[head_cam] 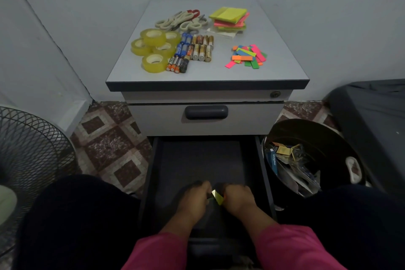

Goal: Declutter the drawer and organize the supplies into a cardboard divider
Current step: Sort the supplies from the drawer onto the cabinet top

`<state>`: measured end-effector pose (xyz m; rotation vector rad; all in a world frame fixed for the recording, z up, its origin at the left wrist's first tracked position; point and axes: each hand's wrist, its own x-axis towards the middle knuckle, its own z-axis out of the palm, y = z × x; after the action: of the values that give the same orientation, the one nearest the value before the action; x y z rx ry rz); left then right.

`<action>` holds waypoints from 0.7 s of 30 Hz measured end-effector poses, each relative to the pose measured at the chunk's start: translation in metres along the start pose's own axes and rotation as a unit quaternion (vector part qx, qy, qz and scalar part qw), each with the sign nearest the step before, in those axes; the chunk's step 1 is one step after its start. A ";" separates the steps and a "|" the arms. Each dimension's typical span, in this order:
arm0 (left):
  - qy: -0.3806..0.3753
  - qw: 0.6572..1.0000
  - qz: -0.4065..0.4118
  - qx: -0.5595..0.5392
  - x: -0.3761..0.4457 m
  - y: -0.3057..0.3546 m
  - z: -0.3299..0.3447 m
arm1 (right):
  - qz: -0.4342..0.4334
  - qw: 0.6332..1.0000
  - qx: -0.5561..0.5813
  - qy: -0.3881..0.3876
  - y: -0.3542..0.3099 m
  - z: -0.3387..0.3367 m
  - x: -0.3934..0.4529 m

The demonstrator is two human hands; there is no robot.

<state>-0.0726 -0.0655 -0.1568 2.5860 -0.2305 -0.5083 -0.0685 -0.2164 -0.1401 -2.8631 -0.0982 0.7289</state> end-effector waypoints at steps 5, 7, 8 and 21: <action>0.009 1.000 0.016 -0.013 0.003 0.001 0.007 | 0.002 1.000 0.022 -0.009 -0.002 0.001 0.001; 0.003 1.000 0.018 -0.012 0.005 0.003 0.009 | 0.003 1.000 0.022 -0.007 -0.003 0.001 0.000; -0.001 1.000 0.015 -0.009 0.006 0.004 0.010 | 0.005 1.000 0.025 -0.008 -0.003 0.001 0.001; 0.004 0.999 -0.039 0.012 0.010 0.009 0.015 | 0.016 0.999 0.033 -0.003 -0.008 0.005 0.001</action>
<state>-0.0700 -0.0823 -0.1678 2.6281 -0.1341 -0.5257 -0.0699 -0.2078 -0.1432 -2.8061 -0.0297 0.7326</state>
